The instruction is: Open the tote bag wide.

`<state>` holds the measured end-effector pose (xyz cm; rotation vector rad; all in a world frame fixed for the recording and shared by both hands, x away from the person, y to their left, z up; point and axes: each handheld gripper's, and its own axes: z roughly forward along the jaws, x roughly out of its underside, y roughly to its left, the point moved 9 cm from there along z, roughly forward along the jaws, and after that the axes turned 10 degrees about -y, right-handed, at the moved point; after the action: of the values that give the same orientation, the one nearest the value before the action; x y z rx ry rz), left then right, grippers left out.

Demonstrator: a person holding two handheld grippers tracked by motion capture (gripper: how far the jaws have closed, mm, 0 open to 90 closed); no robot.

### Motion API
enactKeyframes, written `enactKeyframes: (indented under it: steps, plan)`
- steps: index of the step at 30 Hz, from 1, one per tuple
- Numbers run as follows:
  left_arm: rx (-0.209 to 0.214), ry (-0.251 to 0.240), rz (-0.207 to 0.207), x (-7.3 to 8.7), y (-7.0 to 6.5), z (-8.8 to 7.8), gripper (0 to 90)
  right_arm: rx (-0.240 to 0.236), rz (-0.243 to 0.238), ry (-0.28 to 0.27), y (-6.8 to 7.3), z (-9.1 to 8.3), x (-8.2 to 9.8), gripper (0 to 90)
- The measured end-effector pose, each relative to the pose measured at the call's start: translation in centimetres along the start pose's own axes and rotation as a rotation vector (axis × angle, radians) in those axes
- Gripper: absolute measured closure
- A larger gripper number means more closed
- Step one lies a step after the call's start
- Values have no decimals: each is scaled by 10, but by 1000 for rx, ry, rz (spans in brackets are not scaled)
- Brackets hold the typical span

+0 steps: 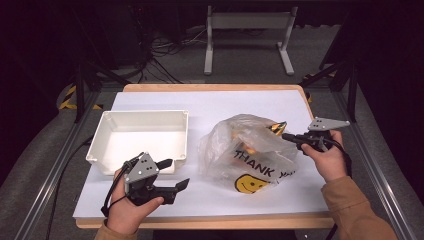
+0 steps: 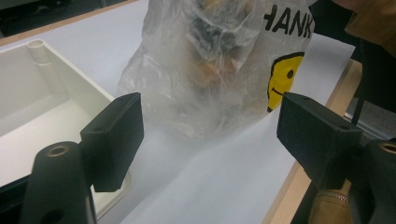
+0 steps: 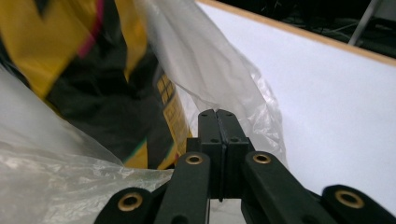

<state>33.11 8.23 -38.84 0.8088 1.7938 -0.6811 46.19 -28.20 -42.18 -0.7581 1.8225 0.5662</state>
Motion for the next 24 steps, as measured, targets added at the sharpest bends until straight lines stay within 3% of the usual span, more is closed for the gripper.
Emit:
enactKeyframes:
  steps: [13, 19, 24]
  plan:
    - [1, -1, 1, 0, -1, 1, 235, -23, 39, 94, 2, 21, 44, 894]
    - [4, -5, 6, -1, -3, 4, 221, -30, 55, 149, 3, 25, 59, 878]
    - [13, -33, -10, -5, -4, 7, 215, -22, 55, 153, 3, 25, 62, 822]
